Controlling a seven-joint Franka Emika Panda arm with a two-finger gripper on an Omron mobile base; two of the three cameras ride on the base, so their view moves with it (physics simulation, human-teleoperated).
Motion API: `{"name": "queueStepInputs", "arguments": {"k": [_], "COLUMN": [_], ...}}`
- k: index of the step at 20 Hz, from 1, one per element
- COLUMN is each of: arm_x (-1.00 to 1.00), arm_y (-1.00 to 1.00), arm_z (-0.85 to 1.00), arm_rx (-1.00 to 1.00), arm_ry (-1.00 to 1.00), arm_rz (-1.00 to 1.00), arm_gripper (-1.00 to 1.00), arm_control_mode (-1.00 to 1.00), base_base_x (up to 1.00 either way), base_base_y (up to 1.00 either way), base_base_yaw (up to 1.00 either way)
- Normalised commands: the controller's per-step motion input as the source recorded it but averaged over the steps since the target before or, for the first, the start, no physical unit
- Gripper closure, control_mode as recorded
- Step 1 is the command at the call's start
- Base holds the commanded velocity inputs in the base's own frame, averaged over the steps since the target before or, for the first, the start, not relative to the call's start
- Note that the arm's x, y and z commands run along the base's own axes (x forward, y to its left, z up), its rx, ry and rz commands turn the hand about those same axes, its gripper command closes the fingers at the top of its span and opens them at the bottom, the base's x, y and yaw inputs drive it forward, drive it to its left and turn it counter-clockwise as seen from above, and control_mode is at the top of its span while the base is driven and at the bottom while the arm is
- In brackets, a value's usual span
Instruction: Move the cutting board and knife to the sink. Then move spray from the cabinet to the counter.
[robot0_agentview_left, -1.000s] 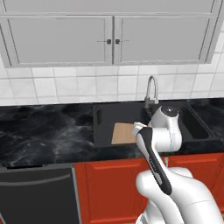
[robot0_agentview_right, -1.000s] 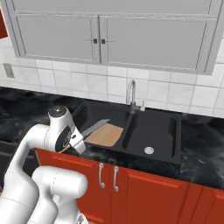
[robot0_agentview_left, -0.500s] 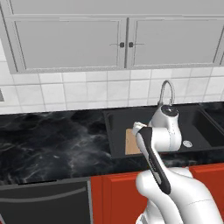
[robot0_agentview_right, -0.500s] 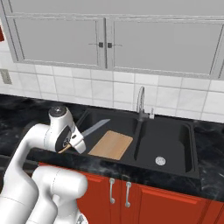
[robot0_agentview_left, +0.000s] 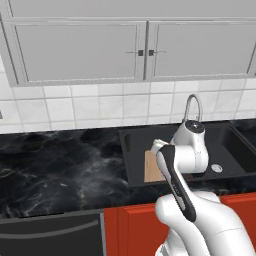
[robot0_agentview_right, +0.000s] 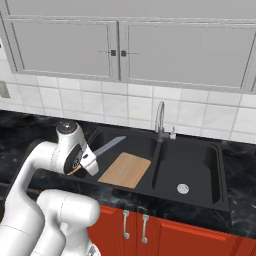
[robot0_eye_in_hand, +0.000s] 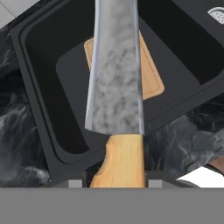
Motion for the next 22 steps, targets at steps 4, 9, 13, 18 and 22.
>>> {"name": "queueStepInputs", "arguments": {"k": [4, 9, 13, 18, 22], "arm_x": [0.0, 0.25, 0.64, 0.69, 0.66], "arm_y": [0.0, -0.01, -0.03, -0.01, -0.05], "arm_z": [0.0, -0.03, -0.06, -0.13, -0.16], "arm_rx": [0.0, 0.0, 0.02, 0.05, 0.03], "arm_ry": [0.0, 0.07, 0.18, 0.24, 0.27], "arm_rz": [0.0, -0.02, -0.02, 0.0, 0.0], "arm_gripper": [1.0, 1.0, 1.0, 1.0, 1.0], "arm_control_mode": [1.0, -1.0, -1.0, -1.0, -1.0], "base_base_x": [0.02, 0.04, 0.0, 0.0, 0.0], "base_base_y": [0.0, 0.0, 0.0, 0.0, 0.0], "base_base_yaw": [0.0, 0.0, 0.0, 0.0, 0.0]}}
